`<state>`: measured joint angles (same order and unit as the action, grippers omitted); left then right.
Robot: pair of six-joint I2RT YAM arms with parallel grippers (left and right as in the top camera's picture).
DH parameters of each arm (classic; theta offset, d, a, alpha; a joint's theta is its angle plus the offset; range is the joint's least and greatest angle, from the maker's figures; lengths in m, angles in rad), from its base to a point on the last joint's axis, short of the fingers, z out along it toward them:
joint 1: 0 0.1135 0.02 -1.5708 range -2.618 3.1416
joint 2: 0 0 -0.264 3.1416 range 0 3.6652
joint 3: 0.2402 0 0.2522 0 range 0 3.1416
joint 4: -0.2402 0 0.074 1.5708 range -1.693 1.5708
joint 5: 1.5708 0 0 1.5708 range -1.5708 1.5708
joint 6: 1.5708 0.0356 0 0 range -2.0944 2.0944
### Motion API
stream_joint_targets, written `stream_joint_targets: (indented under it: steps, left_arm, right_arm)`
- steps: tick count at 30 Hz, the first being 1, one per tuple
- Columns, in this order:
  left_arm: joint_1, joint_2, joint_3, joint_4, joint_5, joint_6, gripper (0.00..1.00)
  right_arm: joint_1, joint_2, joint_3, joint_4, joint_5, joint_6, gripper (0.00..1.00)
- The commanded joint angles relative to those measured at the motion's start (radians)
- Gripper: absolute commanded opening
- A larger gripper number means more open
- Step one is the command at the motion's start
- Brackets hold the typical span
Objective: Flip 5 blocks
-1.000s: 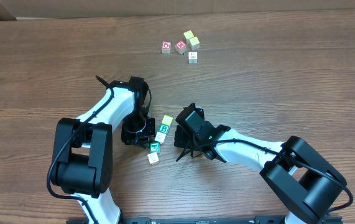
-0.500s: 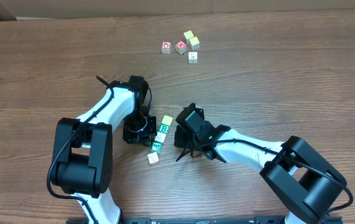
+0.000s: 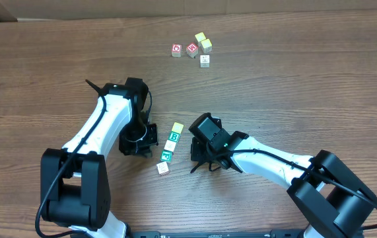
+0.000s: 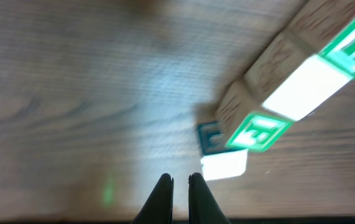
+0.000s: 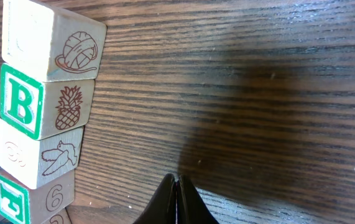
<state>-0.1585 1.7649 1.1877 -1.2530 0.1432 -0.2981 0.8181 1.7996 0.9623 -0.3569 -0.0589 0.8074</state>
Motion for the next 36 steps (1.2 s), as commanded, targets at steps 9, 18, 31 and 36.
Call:
stream_joint_targets:
  steps: [9,18,31,36]
  left_arm:
    - [-0.025,-0.009,-0.174,0.106,-0.029,-0.092,0.04]
    - [-0.025,-0.009,-0.249,0.247,0.056,-0.091,0.04]
    - [-0.024,-0.009,-0.248,0.327,0.109,-0.091,0.04]
    - [-0.019,-0.009,-0.224,0.313,0.041,-0.090,0.04]
  right_arm:
    - [-0.002,-0.031,0.021,0.006,0.017,-0.023,0.05]
    - [-0.002,-0.031,0.021,0.007,0.017,-0.023,0.05]
    - [-0.002,-0.031,0.021,0.006,0.017,-0.023,0.05]
    - [0.004,-0.042,0.022,-0.006,0.014,-0.024,0.04]
